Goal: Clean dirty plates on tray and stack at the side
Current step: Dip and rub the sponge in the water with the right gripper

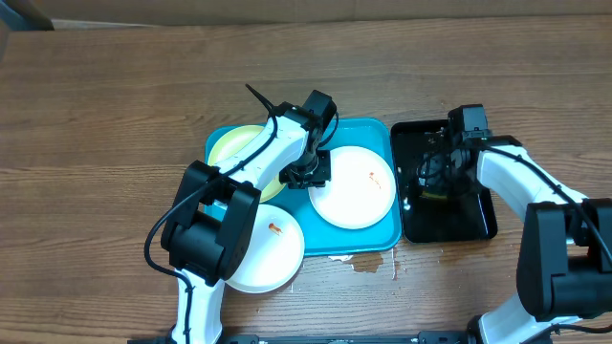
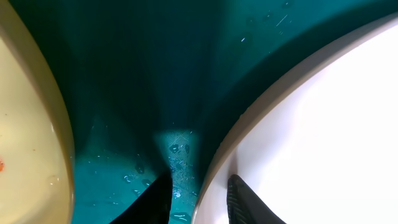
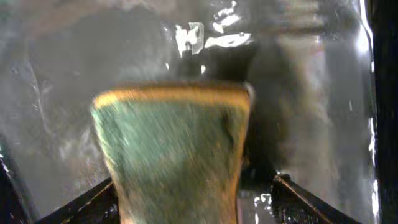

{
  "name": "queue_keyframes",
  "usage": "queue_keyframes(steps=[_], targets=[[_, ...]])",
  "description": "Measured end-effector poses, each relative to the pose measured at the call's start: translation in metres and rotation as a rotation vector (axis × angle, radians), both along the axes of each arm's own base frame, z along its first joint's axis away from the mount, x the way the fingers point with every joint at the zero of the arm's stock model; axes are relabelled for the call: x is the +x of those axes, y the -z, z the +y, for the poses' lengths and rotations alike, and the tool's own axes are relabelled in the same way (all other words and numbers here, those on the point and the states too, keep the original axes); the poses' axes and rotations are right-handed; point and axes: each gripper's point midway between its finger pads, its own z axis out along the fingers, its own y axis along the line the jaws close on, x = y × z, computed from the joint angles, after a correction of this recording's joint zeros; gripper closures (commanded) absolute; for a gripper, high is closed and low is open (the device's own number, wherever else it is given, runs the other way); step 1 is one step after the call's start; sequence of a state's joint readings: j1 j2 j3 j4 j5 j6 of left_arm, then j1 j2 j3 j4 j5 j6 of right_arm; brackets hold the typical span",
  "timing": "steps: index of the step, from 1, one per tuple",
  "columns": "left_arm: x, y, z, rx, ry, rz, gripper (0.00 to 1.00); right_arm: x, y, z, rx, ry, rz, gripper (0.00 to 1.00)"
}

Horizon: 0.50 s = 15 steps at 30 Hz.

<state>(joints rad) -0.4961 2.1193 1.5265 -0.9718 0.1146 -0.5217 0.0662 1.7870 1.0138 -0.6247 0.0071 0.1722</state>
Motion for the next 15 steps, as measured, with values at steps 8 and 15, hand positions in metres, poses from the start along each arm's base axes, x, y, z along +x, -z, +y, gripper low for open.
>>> queue_keyframes(steps=[8, 15], targets=[[0.000, 0.000, 0.000, 0.000, 0.000, -0.001, 0.96, -0.001, 0.001, 0.003, 0.005, 0.000, 0.002, 0.96], [0.000, -0.001, -0.001, -0.009, 0.004, -0.001, 0.94, -0.010, -0.014, 0.002, -0.004, -0.023, 0.078, 0.92]])
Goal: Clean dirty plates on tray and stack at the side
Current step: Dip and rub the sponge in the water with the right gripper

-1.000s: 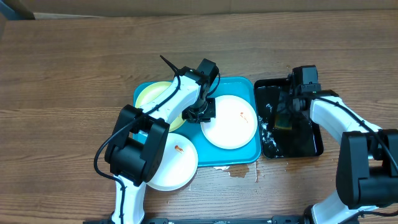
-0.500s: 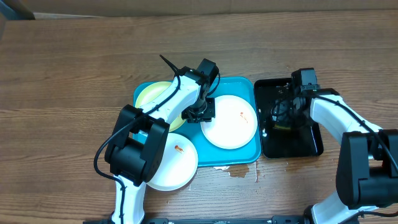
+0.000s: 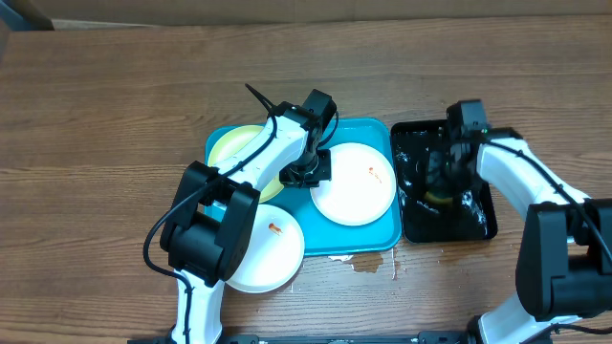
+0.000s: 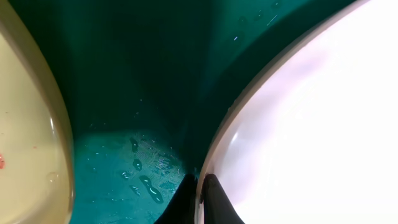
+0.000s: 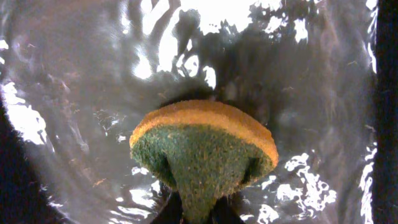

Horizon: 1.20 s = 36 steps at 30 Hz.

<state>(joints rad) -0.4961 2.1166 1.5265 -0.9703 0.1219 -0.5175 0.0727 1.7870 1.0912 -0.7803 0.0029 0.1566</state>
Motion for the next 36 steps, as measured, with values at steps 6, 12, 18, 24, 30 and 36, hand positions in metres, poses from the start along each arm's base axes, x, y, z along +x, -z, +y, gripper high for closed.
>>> queue_keyframes(steps=[6, 12, 18, 24, 30, 36], targets=[[0.002, 0.000, 0.000, 0.003, -0.004, -0.009, 0.84, 0.008, -0.046, 0.003, -0.007, -0.028, 0.039, 0.96], [0.002, 0.000, 0.000, 0.003, 0.000, -0.008, 0.96, 0.006, -0.069, 0.002, -0.034, -0.036, 0.060, 0.96], [0.001, 0.000, 0.000, 0.003, 0.000, -0.008, 0.96, -0.003, -0.068, -0.007, -0.091, -0.028, 0.091, 0.96], [0.001, 0.000, 0.000, 0.002, 0.020, -0.009, 0.96, 0.000, -0.070, -0.015, -0.188, 0.006, 0.073, 0.96], [0.001, 0.000, 0.001, 0.002, 0.026, -0.010, 0.96, -0.004, -0.070, -0.006, -0.195, -0.031, 0.084, 0.96], [0.001, 0.000, 0.001, 0.002, 0.026, -0.009, 0.96, -0.015, -0.070, -0.007, -0.198, -0.039, 0.129, 0.96]])
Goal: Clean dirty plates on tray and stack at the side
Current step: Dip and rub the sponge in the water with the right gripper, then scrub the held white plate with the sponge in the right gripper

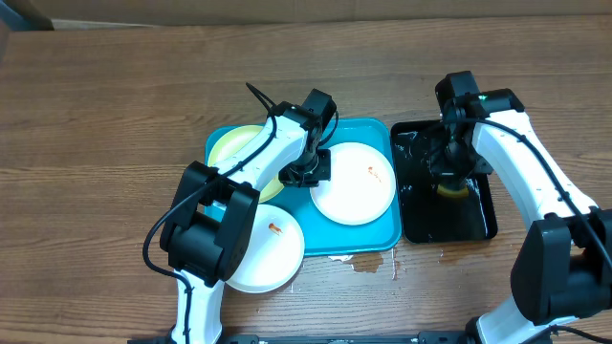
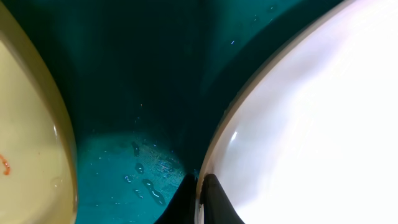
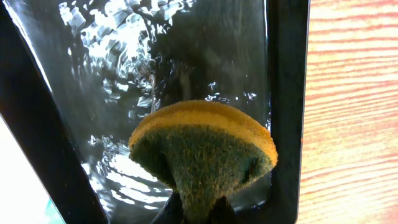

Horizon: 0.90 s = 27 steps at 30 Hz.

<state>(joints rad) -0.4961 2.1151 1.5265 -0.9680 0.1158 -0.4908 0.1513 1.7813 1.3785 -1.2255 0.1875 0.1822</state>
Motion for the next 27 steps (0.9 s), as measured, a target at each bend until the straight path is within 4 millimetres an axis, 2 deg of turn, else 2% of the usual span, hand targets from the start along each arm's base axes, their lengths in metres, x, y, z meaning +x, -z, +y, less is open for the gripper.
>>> queue_keyframes(steps=[17, 21, 27], targets=[[0.000, 0.000, 0.000, 0.000, 0.000, 0.000, 0.96, 0.000, 0.000, 0.001, 0.006, -0.034, 0.006, 0.96], [0.000, 0.000, 0.000, 0.000, 0.000, 0.000, 0.96, 0.000, 0.001, 0.014, 0.081, -0.083, 0.015, 0.96], [0.000, 0.000, 0.000, 0.000, 0.000, -0.001, 0.96, 0.019, -0.003, 0.053, 0.287, -0.132, -0.061, 0.96]])
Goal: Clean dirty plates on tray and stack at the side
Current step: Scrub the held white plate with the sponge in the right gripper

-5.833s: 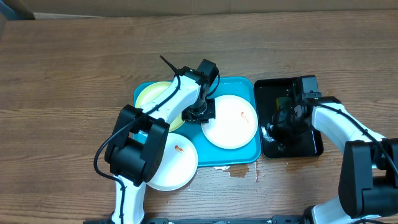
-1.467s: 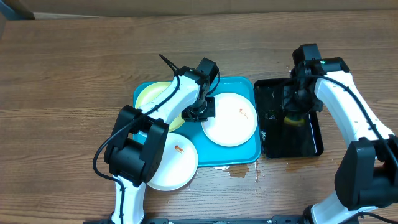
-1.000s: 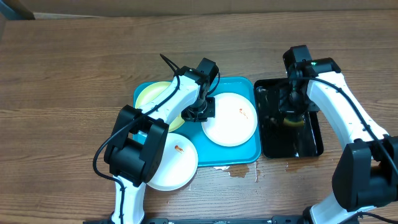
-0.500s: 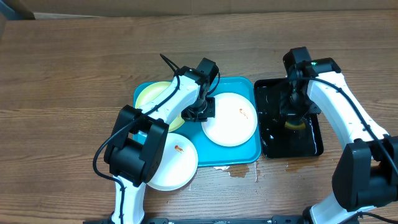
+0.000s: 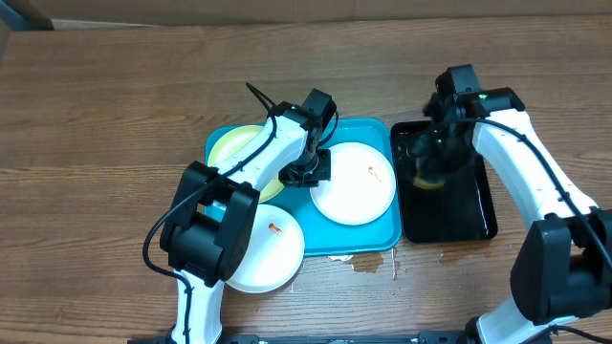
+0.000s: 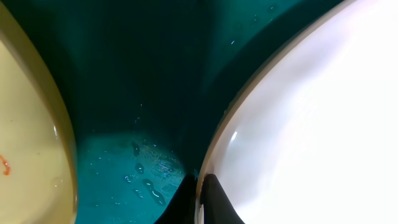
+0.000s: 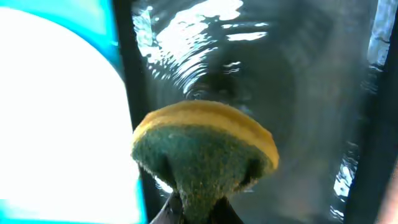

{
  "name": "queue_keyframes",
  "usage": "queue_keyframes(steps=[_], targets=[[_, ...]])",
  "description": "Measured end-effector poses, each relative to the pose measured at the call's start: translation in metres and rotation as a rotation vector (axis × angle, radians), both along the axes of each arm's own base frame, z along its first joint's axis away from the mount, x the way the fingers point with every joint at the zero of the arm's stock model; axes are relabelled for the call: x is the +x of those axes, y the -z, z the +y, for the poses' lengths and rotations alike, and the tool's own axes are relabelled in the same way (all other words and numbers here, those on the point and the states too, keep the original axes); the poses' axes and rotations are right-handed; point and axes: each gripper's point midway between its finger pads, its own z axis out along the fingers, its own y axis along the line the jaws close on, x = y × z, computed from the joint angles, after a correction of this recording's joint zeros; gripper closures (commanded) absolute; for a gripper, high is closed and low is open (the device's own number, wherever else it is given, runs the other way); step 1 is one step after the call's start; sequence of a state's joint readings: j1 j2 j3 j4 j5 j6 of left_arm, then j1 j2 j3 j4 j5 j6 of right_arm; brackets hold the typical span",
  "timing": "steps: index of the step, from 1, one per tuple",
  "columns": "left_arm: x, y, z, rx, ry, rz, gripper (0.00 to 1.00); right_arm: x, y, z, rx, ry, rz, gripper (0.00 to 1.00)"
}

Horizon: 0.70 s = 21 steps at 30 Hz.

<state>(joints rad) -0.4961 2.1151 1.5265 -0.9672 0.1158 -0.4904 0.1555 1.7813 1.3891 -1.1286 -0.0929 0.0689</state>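
Note:
A white plate (image 5: 356, 183) with a small red stain lies on the blue tray (image 5: 382, 234). My left gripper (image 6: 200, 199) is shut on that plate's left rim (image 6: 217, 140). A pale yellow plate (image 5: 234, 145) with a red smear sits at the tray's back left. Another white plate (image 5: 268, 250), stained orange, overhangs the tray's front left corner. My right gripper (image 7: 198, 211) is shut on a yellow and green sponge (image 7: 205, 155), held over the left part of the black water basin (image 5: 483, 225), near the tray's edge.
Water is spilt on the wooden table (image 5: 115, 115) in front of the tray (image 5: 368, 263). The basin (image 7: 298, 93) holds rippling water. A black cable tie (image 5: 260, 98) sticks up from the left arm.
My right gripper has carried the sponge leftwards, from over the basin's right side to its left side beside the tray. The left gripper and the plates have not moved.
My left gripper stood open around the white plate's rim, then shut on it and has stayed so. My right gripper stood open around the sponge in the basin, then shut on it in the water, then held it above the basin, now nearer the tray.

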Motion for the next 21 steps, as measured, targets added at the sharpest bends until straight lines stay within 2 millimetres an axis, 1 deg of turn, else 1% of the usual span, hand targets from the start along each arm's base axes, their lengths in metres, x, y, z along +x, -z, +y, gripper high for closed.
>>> queue_keyframes(steps=[1, 5, 7, 9, 13, 18, 21], targets=[[0.000, 0.000, 0.000, 0.000, 0.000, 0.000, 0.96, 0.002, -0.002, 0.012, 0.050, -0.019, -0.009, 0.96], [0.000, 0.000, 0.000, 0.000, 0.000, 0.000, 0.96, -0.002, -0.004, 0.040, 0.099, -0.084, -0.016, 0.96], [0.000, 0.000, 0.000, 0.000, 0.000, 0.000, 0.96, -0.005, -0.004, 0.055, 0.084, -0.137, -0.028, 0.96], [0.000, 0.000, 0.000, 0.000, 0.000, 0.000, 0.96, -0.004, -0.003, 0.064, 0.054, -0.173, -0.049, 0.96], [0.000, 0.000, 0.000, 0.000, 0.000, 0.000, 0.96, 0.009, 0.000, 0.083, -0.004, -0.233, -0.154, 0.96], [-0.001, 0.000, 0.001, 0.002, 0.000, 0.003, 0.96, 0.016, 0.017, 0.081, -0.101, -0.252, -0.230, 0.96], [-0.003, 0.000, 0.002, 0.005, -0.002, 0.015, 0.96, 0.016, 0.024, 0.077, -0.135, -0.248, -0.236, 0.96]])
